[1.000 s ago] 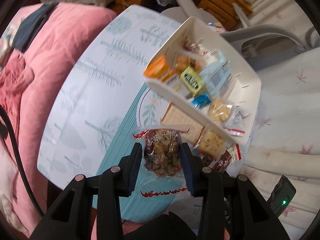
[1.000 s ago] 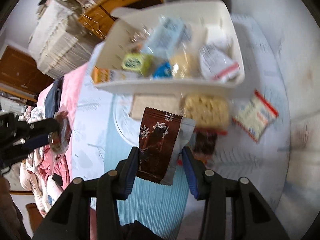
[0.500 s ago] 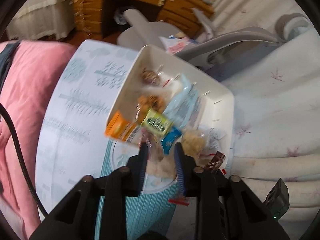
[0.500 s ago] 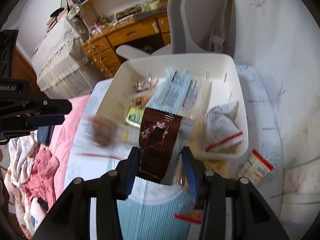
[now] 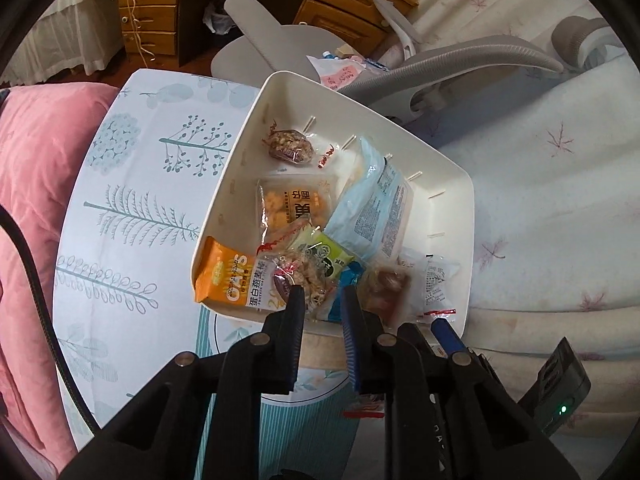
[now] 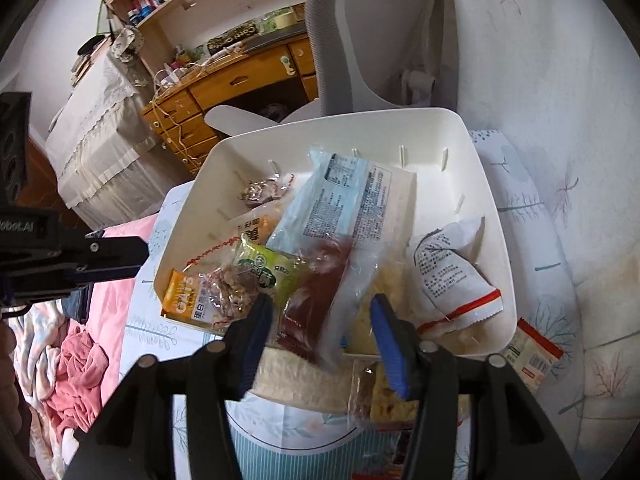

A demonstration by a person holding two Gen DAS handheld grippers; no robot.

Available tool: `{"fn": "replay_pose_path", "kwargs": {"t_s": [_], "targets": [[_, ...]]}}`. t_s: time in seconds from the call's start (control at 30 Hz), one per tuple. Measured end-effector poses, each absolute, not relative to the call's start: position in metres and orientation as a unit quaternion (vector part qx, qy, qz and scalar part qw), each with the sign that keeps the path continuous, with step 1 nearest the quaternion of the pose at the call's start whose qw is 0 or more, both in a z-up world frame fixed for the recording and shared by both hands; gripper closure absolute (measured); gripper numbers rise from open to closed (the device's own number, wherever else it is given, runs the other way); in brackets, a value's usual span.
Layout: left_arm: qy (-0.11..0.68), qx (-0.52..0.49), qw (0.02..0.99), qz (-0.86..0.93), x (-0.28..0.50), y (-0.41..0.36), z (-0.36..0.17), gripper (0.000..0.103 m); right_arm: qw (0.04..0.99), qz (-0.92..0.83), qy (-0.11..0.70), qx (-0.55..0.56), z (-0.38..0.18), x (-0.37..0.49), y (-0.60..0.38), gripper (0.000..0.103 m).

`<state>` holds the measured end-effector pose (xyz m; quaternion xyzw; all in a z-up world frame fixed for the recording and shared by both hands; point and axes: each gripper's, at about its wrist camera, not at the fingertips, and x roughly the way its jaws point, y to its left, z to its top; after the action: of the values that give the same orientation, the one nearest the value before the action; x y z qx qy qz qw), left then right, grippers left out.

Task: Organize snacks
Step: 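Carry both packets over the white tray and open both grippers to drop them, then move both grippers back toward the chocolate packet and white LIPO packet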

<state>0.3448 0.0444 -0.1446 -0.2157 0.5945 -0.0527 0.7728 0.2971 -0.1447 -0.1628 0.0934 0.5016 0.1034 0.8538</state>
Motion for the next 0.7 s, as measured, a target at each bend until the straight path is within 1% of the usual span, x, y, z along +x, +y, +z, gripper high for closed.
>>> {"fn": "replay_pose_path", "kwargs": {"t_s": [0.03,0.07,0.57,0.7], "targets": [[0.594,-0.215,0.773,-0.056,0.344,0.044,-0.144,0.086,0.854,0.101,0.502,0.096,-0.162,0.297,-0.146,0.036],[0.593,-0.214,0.774,-0.059,0.342,0.044,-0.143,0.086,0.854,0.097,0.501,0.099,-0.162,0.295,-0.147,0.031],[0.583,-0.196,0.784,-0.083,0.292,0.013,-0.118,0.086,0.855,0.071,0.495,0.134,-0.132,0.266,-0.182,0.030],[0.586,-0.191,0.783,-0.086,0.274,-0.002,-0.116,0.085,0.852,0.065,0.499,0.148,-0.126,0.258,-0.198,0.025]]}}
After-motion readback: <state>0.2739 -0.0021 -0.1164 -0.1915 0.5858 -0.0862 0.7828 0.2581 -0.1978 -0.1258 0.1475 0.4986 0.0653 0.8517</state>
